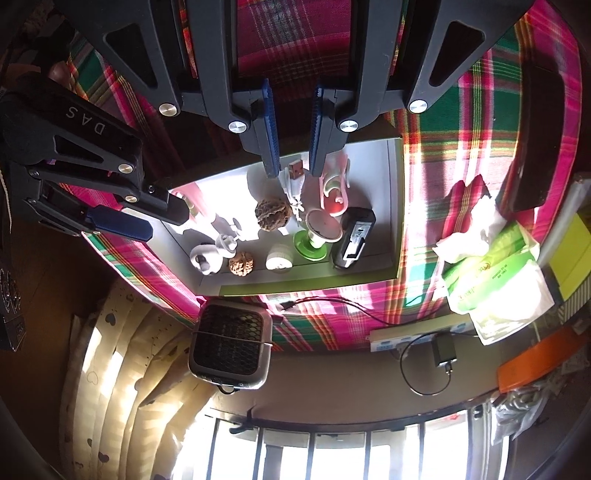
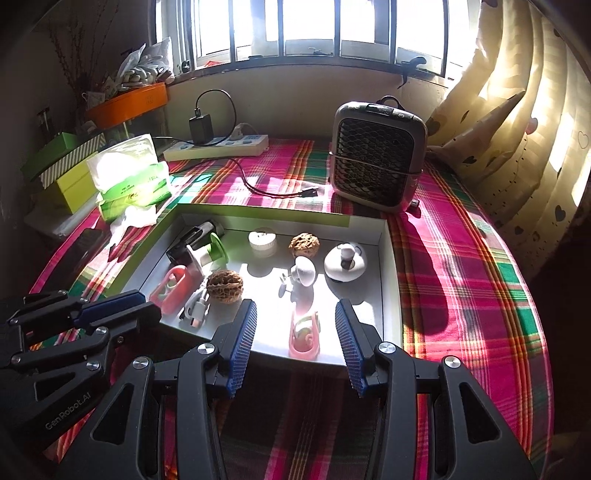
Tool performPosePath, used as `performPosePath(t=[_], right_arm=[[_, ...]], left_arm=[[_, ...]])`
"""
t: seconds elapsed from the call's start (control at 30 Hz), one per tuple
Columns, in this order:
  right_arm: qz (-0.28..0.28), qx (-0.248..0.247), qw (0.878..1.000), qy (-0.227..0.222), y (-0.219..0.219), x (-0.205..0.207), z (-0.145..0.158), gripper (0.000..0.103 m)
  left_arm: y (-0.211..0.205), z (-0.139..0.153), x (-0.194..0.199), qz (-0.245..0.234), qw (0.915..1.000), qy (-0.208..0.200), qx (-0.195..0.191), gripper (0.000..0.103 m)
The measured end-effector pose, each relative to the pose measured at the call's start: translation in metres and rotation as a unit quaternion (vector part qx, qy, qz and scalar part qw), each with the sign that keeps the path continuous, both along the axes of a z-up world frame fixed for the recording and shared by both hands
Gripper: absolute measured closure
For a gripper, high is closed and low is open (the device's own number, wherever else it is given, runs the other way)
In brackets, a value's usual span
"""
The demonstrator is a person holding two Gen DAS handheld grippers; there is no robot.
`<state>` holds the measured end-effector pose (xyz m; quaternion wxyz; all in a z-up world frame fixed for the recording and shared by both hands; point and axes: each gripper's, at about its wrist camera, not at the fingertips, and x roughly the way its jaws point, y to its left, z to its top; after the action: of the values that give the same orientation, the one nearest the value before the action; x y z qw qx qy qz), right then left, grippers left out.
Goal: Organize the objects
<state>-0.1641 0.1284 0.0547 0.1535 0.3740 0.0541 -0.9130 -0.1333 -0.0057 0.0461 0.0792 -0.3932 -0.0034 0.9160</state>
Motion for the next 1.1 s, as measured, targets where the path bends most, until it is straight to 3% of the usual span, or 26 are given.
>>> performPosePath(t=[0.43,0.7,0.8,1.1], right_arm=[[0.001,0.003,1.000,-0.020,0.003,0.029,-0.017,0.058],[-0.011,0.003,0.999,-0.038,0.012,0.043,-0.028,0.057],[-0.015,0.003,0.999,-0.042,0.014,0.047,-0.032,0.051],[-0.019,0.010,0.998,-0.052,0.018,0.062,-0.039,0.051]], left_arm=[[0.006,-0.011,0.024,0.034,0.9988,-0.003,-0.036,0.083],[0.005,-0.025,0.036,0.059,0.9974,-0.029,-0.030,0.080],[0.008,-0.028,0.042,0.057,0.9973,-0.032,-0.033,0.079],[0.014,-0.035,0.053,0.058,0.9969,-0.039,-0.035,0.074]])
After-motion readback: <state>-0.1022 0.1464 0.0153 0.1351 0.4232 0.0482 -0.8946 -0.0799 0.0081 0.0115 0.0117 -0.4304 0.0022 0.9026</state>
